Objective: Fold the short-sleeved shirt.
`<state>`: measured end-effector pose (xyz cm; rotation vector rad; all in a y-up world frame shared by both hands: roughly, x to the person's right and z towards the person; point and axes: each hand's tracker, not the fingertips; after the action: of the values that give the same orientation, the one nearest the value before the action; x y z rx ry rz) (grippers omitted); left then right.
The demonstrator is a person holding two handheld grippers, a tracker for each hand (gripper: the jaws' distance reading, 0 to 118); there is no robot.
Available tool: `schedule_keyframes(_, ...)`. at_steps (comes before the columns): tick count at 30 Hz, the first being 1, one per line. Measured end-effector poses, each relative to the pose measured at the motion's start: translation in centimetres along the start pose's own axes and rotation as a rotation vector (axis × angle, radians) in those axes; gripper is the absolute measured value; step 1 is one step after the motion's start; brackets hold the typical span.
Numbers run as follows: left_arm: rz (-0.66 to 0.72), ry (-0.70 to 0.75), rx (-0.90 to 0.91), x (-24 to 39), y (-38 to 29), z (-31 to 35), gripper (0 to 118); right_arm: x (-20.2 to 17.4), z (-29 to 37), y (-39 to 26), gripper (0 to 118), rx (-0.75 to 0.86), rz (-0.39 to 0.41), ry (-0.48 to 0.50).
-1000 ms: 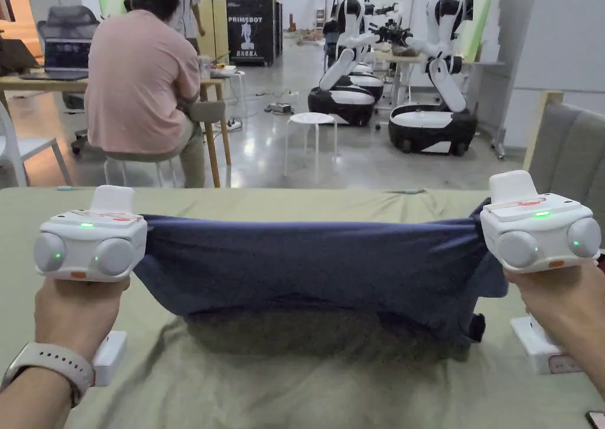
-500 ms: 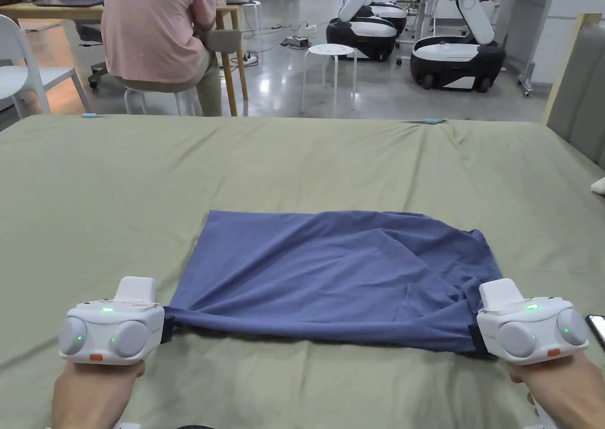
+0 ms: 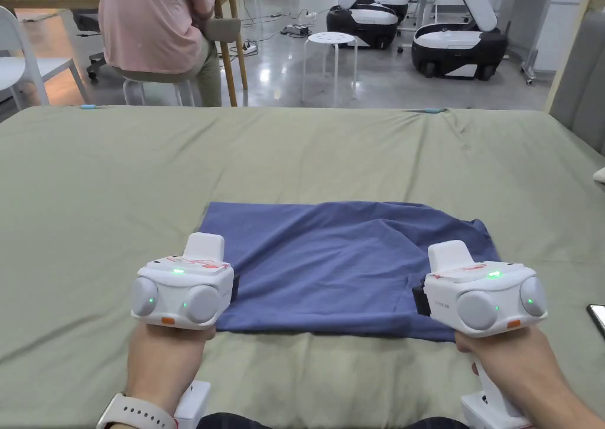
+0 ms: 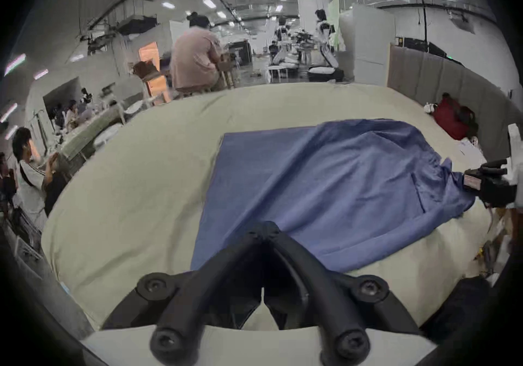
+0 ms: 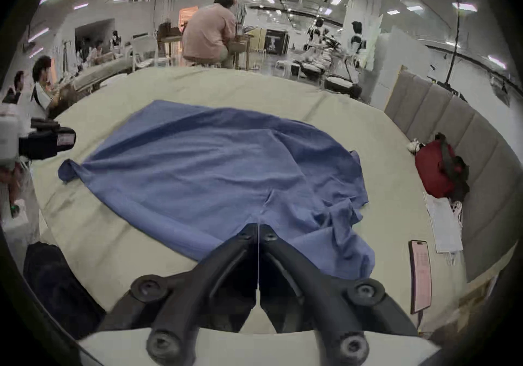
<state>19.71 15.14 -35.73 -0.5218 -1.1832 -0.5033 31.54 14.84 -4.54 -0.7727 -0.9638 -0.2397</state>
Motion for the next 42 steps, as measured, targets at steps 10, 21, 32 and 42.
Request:
schedule_keyframes(10,0.280,0.008,-0.164,-12.8,-1.4,0.0,109,2.1,0.1,-3.3,0,-0.040,-0.047,0.036)
schedule_keyframes(21,0.170,-0.080,-0.359,-9.6,-5.1,-4.3,2,6.0,2.2,-4.4,0,-0.014,-0.123,-0.002)
schedule_keyframes(32,0.136,-0.045,-0.188,-9.2,-2.9,-0.5,1,11.9,1.6,-6.4,80,-0.018,-0.268,-0.084)
schedule_keyframes(42,0.097,-0.021,-0.188,-8.5,-2.2,-1.5,1,11.2,-4.5,-8.3,3,-0.020,-0.308,0.000)
